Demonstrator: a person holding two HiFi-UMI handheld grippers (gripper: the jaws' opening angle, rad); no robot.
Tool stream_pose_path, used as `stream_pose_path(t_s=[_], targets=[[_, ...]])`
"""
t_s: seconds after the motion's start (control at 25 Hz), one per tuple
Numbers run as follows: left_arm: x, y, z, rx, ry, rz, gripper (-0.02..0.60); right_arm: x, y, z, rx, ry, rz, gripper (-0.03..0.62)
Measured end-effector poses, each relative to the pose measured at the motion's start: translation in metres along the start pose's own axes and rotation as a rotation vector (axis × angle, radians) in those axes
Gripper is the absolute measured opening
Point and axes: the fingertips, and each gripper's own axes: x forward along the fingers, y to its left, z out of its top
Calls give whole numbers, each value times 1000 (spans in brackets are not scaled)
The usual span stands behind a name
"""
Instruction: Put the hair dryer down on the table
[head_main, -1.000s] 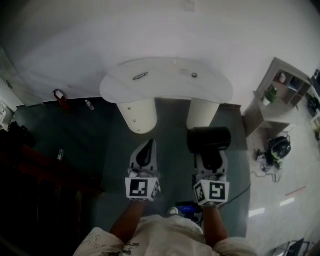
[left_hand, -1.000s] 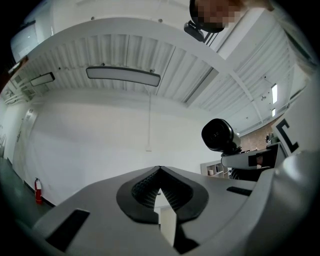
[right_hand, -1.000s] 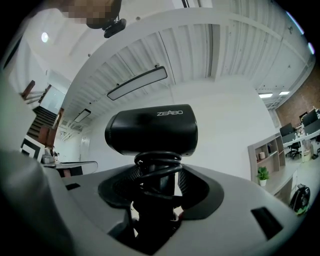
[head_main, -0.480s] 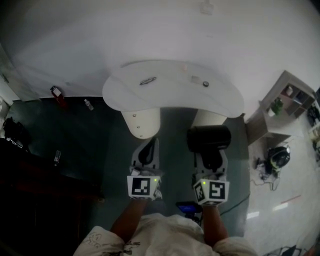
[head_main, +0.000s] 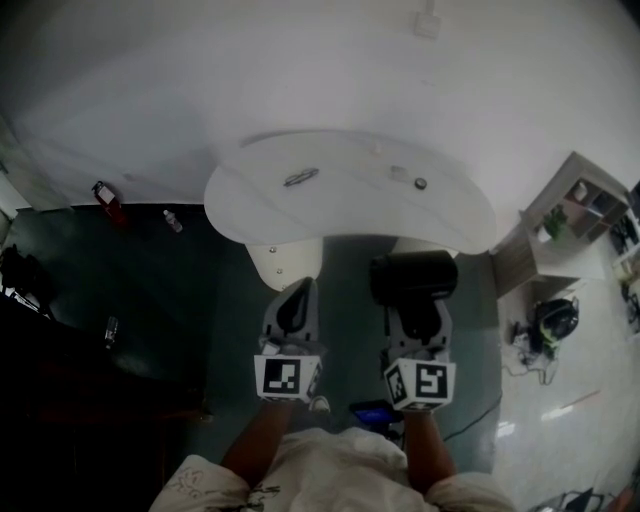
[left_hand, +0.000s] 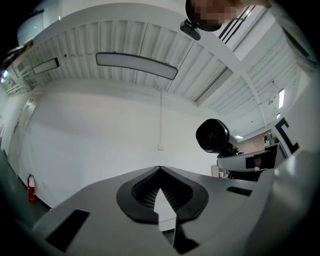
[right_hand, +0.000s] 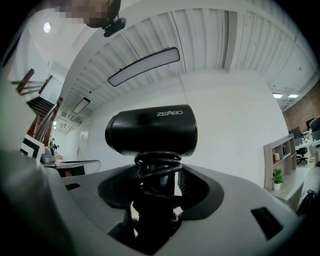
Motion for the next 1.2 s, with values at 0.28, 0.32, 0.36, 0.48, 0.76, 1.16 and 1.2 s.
stream_pose_path(t_s=[0.28, 0.32, 0.36, 0.48, 0.76, 1.16, 1.2], targets=[[33, 12, -10, -3, 6, -2, -2, 35, -7, -5, 2, -1, 5, 239], [39, 12, -13, -4, 7, -3, -2, 40, -11, -7, 5, -2, 4, 239], [45, 12, -16, -1, 10, -5, -2, 45, -14, -10, 13, -2, 1, 239], [66, 16, -23, 14, 13, -8, -2, 62, -25, -19, 33, 1, -4, 239], [140, 20, -22, 20, 1, 24, -2, 134, -60, -21, 35, 11, 45, 239], [223, 1, -25, 57, 2, 45, -2, 194, -127, -22, 61, 9, 58, 239], [230, -2, -27, 58, 5, 45, -2, 198, -134, -24, 66, 11, 57, 239]])
